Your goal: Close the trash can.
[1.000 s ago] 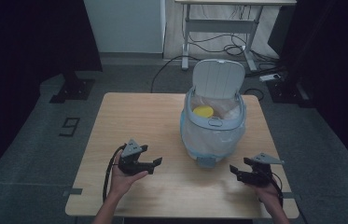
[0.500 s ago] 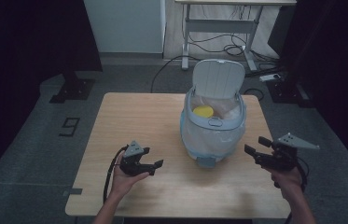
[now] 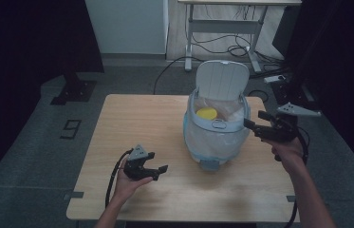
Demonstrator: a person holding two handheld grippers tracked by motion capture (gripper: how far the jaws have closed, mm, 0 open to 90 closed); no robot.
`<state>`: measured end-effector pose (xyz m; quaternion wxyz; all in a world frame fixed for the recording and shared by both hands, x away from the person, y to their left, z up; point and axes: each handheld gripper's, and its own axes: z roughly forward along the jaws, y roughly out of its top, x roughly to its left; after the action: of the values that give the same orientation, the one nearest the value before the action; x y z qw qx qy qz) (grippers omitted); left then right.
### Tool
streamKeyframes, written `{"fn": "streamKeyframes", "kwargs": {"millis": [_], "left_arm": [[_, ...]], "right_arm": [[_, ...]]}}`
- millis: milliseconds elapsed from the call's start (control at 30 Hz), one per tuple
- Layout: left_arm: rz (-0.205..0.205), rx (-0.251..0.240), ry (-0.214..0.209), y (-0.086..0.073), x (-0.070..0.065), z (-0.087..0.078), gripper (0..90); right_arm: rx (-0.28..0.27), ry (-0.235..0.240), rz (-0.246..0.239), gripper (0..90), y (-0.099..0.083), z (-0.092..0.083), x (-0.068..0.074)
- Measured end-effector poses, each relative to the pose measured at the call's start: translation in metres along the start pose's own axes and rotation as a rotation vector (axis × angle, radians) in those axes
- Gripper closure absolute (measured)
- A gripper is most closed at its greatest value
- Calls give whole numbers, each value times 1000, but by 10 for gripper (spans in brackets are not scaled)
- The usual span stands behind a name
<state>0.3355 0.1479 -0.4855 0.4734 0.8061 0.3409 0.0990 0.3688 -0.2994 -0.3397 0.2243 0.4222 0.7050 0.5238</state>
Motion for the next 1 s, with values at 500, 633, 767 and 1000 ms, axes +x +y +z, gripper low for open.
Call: {"fn": "streamKeyframes", "kwargs": {"millis": [500, 633, 767, 1000], "left_arm": [[-5, 25, 1, -4, 4, 4, 206], [-6, 26, 0, -4, 6, 3, 206], [-12, 22, 6, -5, 9, 2, 206], [-24, 1, 18, -5, 12, -1, 215]], "right_arm": [[15, -4, -6, 219, 44, 38, -15], [28, -18, -8, 203, 54, 52, -23], [24, -28, -3, 187, 62, 62, -31], [-3, 10, 15, 182, 74, 76, -44]]}}
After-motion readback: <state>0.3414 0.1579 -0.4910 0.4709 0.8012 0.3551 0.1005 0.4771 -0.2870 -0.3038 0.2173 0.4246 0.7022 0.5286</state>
